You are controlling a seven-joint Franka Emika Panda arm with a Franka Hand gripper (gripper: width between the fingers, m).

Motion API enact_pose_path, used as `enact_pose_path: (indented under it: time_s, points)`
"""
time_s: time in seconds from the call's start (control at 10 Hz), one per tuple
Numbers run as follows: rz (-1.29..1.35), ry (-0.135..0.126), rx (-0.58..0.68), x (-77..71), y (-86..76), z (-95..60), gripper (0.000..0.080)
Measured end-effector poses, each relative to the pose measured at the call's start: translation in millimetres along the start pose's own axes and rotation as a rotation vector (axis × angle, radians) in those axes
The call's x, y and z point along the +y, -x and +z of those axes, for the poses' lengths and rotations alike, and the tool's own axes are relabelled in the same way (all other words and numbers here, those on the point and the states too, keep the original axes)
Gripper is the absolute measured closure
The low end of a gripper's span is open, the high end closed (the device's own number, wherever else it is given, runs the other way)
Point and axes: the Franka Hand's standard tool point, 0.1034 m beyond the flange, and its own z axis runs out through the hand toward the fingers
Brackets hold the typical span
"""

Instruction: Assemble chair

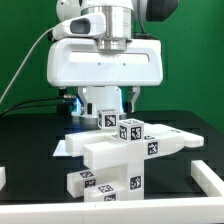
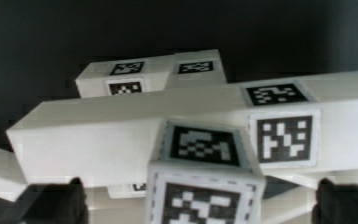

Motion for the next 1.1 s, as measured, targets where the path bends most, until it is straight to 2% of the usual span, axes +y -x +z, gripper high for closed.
enact_pose_path:
  time_s: [0.3,0.7,1.1]
  points:
    - [0.0,0.0,0.0,0.0,0.0,0.0,0.0153]
    - [0.132,-0.055,-0.095,-3.4,8.5,8.9,0.0151]
    - [0.15,-0.055,-0.1,-4.5,6.7,9.8,0.0151]
